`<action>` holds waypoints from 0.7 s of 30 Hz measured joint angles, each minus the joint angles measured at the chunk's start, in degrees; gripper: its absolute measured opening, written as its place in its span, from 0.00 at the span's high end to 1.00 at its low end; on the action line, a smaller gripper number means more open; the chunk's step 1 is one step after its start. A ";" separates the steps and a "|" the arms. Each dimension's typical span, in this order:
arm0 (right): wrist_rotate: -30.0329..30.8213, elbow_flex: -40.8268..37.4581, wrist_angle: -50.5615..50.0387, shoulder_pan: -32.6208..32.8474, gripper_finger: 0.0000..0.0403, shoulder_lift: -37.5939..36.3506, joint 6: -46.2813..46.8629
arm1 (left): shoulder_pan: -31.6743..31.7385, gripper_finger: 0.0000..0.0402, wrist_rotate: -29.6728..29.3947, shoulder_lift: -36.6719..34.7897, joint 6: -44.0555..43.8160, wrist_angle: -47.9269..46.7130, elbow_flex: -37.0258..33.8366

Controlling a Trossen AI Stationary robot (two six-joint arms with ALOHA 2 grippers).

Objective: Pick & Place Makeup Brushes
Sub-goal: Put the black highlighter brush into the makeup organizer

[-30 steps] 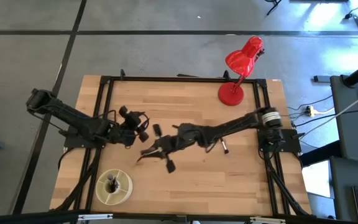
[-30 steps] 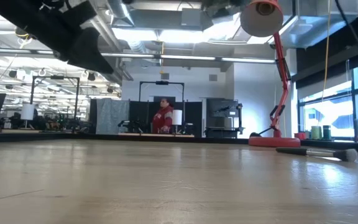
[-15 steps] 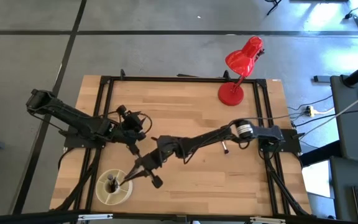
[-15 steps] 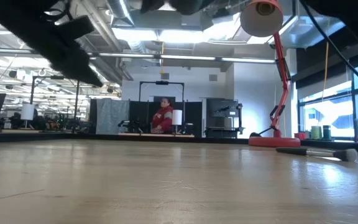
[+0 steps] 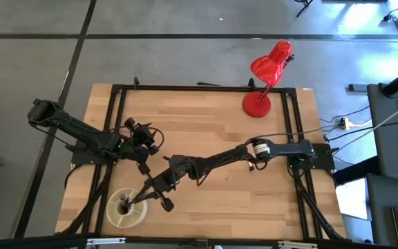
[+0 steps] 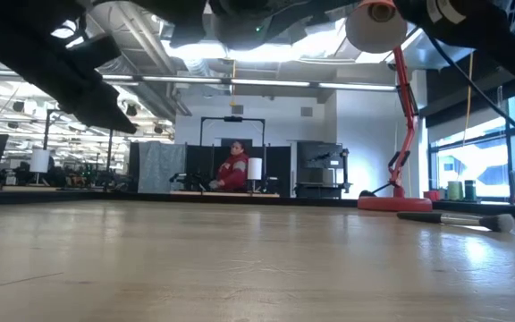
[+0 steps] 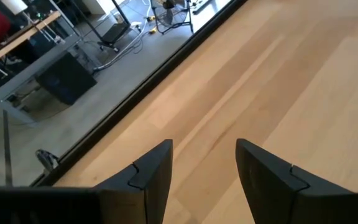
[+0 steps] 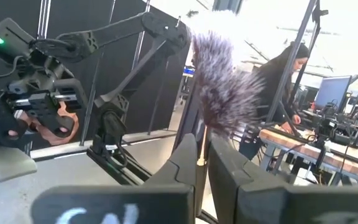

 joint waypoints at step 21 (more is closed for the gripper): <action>7.78 2.06 -3.31 0.46 0.93 0.82 -0.66 | 2.30 0.58 -0.13 -0.33 -6.69 -4.00 -0.08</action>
